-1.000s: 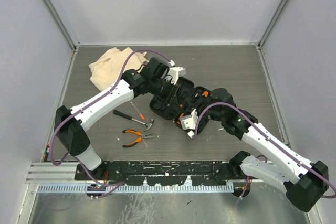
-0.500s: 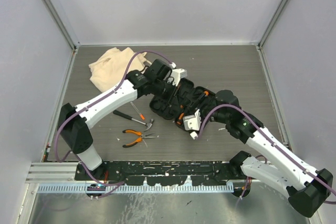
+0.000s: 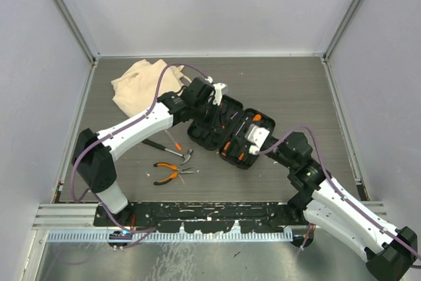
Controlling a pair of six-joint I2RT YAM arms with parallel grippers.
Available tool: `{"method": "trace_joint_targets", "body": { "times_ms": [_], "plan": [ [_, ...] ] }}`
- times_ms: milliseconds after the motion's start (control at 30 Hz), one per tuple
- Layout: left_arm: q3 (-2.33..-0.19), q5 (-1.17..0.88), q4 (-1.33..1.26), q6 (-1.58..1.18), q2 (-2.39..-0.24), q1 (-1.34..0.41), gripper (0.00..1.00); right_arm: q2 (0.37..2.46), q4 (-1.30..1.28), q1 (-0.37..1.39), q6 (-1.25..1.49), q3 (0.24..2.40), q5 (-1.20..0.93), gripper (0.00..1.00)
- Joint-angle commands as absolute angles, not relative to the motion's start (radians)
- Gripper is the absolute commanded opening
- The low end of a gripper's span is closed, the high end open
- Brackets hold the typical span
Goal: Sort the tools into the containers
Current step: Pick up the screwdriver from the center of the board.
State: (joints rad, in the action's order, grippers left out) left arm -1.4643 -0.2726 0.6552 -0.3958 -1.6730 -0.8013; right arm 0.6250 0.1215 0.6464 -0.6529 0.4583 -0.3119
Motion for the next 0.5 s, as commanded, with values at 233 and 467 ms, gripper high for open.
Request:
{"method": "trace_joint_targets", "body": {
  "times_ms": [233,467],
  "plan": [
    [-1.422,-0.198,0.528,-0.474,-1.612,-0.791,0.0,0.795,-0.025,0.65,0.277,0.744,0.31,0.75],
    [-1.432,-0.197,0.507,-0.493,-1.621,-0.789,0.0,0.991,-0.262,0.646,0.449,0.873,0.357,0.8]
  ]
}}
